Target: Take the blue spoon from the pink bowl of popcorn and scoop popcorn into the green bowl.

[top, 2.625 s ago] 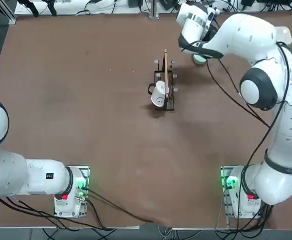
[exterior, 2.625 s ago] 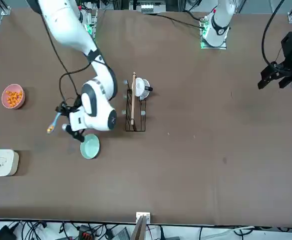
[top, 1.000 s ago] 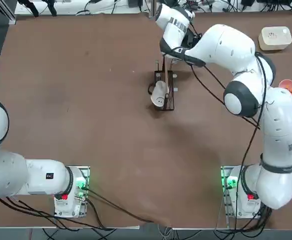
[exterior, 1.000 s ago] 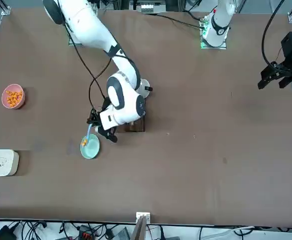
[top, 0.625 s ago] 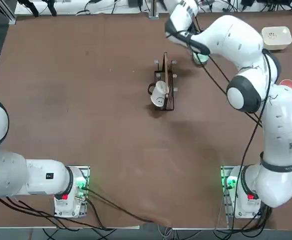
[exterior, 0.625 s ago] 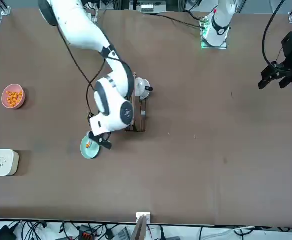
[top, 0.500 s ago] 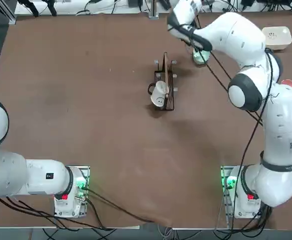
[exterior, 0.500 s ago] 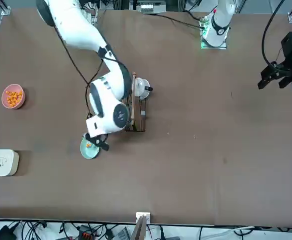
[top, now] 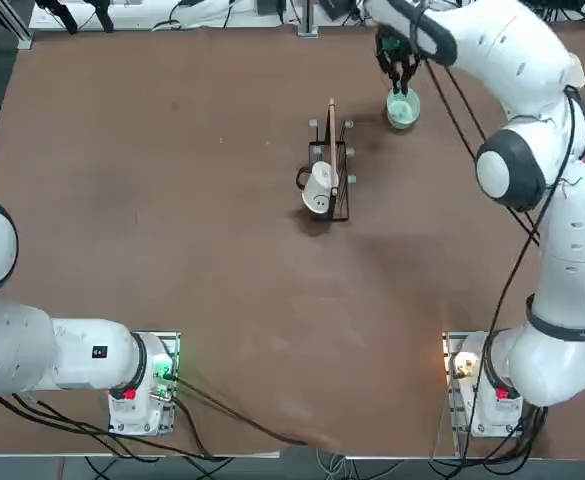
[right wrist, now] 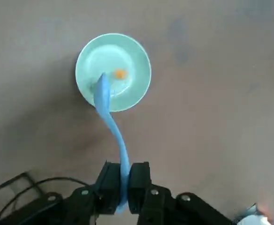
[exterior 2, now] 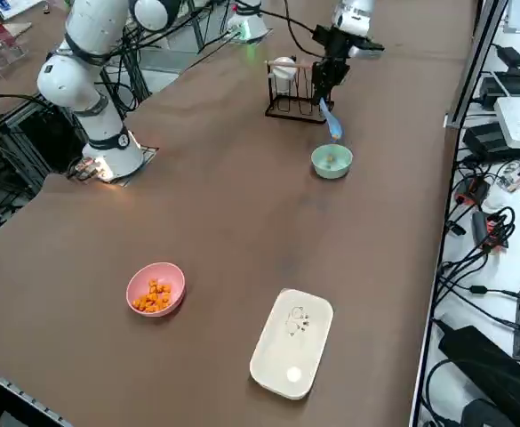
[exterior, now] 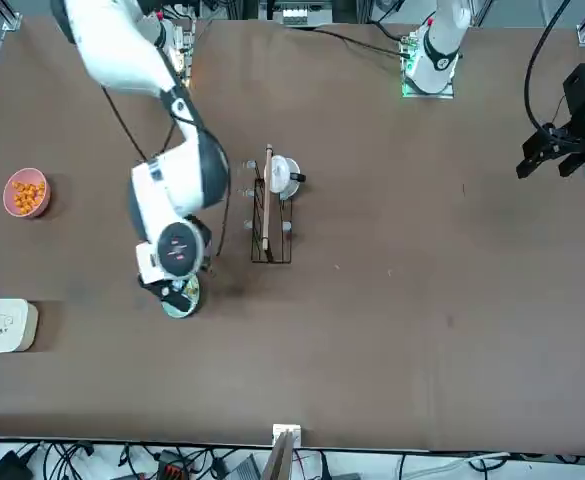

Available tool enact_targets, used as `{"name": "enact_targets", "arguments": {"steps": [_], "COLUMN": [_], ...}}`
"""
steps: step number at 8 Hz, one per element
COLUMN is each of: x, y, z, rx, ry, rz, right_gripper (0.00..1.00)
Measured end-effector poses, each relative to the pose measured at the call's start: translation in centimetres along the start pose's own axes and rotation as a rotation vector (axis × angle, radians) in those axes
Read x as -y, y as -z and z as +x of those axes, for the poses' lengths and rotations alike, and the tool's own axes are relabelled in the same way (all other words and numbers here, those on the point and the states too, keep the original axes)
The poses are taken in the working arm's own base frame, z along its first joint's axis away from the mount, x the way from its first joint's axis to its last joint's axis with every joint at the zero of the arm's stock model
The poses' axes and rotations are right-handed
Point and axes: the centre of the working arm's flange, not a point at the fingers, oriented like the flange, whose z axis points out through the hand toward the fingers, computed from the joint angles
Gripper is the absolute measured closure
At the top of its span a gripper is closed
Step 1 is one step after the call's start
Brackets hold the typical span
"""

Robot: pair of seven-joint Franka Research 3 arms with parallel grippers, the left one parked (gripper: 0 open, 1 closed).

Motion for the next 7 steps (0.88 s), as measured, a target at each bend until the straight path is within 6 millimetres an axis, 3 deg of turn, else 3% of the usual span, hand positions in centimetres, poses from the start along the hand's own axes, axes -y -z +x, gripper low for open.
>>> {"name": "enact_targets", "arguments": {"steps": [4, 6, 7], "x": [-1.7, -5.1, -8.0], "y": [0.8, 0.4, -0.5], "z": [1.0, 1.5, 2.9], "rx": [0.046, 0.102, 0.125], "ry": [-0.007, -0.02, -0.022], "rz": [0.04, -0.102, -0.21], "right_gripper": [0.87, 0.87, 0.87]}}
